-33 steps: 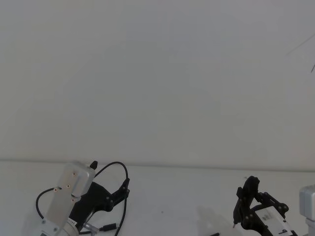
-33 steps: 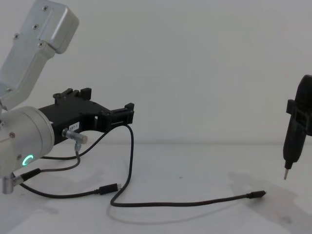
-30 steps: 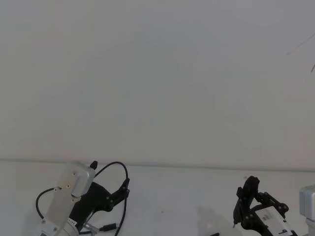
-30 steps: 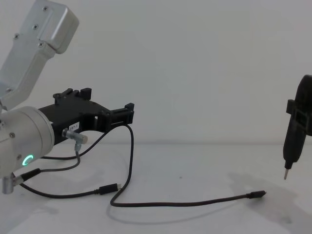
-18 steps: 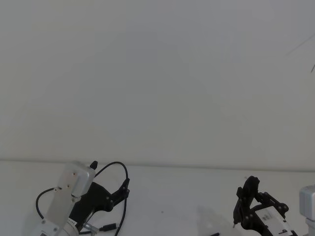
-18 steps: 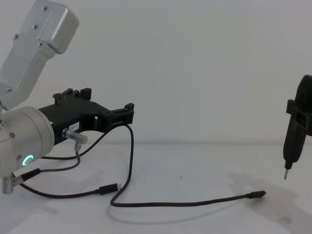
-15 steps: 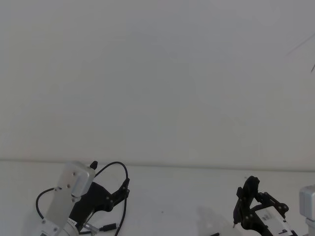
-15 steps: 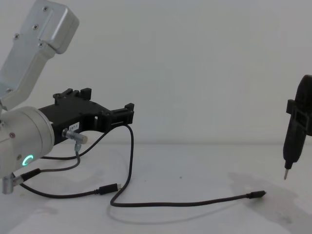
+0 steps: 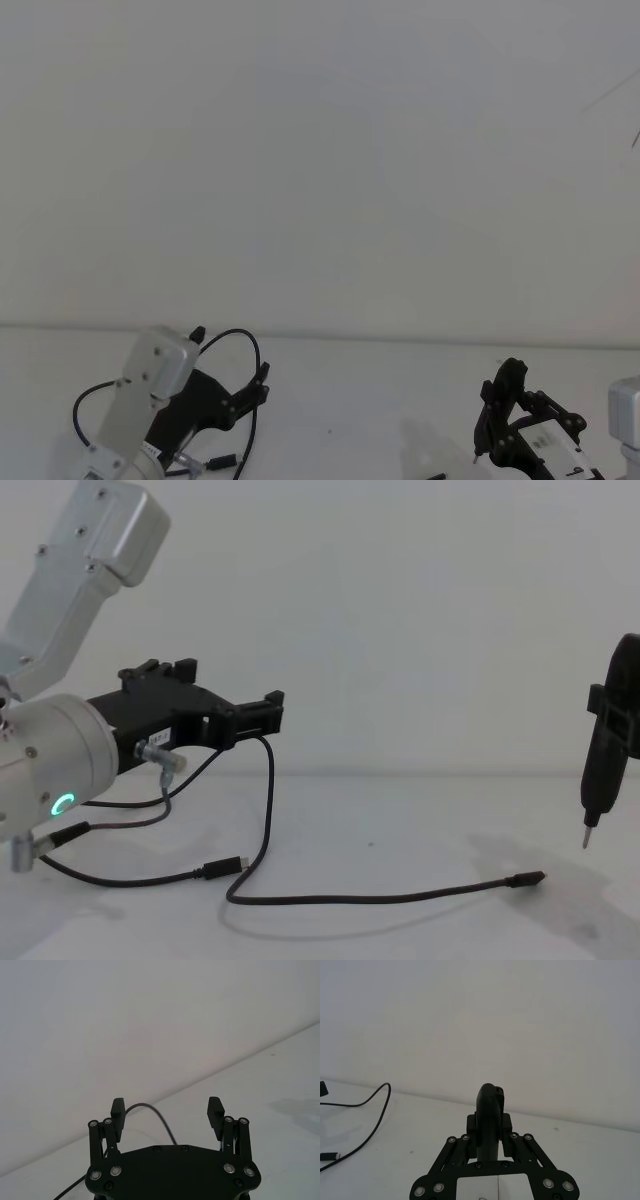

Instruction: Pick up the data cable with the one hand.

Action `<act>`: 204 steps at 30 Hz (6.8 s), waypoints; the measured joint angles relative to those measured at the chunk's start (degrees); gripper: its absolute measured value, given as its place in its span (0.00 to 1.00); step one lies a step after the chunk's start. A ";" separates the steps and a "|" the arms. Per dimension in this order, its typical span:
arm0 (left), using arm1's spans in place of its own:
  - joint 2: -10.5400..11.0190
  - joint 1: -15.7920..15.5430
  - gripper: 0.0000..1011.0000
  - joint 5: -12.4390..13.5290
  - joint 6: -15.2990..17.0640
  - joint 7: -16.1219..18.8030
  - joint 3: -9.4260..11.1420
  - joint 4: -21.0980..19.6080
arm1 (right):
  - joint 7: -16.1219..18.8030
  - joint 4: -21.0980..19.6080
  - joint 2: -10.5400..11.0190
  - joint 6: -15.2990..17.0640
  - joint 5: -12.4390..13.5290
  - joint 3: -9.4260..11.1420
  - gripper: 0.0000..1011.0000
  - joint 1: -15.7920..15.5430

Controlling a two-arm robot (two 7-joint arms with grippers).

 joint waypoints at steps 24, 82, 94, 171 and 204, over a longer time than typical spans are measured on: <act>3.22 -5.02 0.99 -1.81 3.86 -15.11 4.02 -1.88 | 0.00 0.00 0.00 0.00 0.00 0.00 0.27 0.00; 5.98 -17.63 0.99 14.84 18.99 -35.38 19.46 -5.18 | 0.00 0.00 0.00 0.00 0.00 0.00 0.27 0.00; 2.79 -18.81 0.99 16.02 24.53 -35.94 20.31 -2.21 | 0.00 0.00 0.00 0.00 0.00 0.00 0.27 0.00; -6.24 -22.20 0.70 21.90 29.88 -34.80 21.33 7.93 | 0.00 0.00 0.00 0.00 0.00 0.00 0.27 0.00; -6.36 -22.18 0.05 22.01 29.76 -34.78 21.33 8.10 | 0.00 0.00 0.00 0.00 0.00 0.00 0.27 0.00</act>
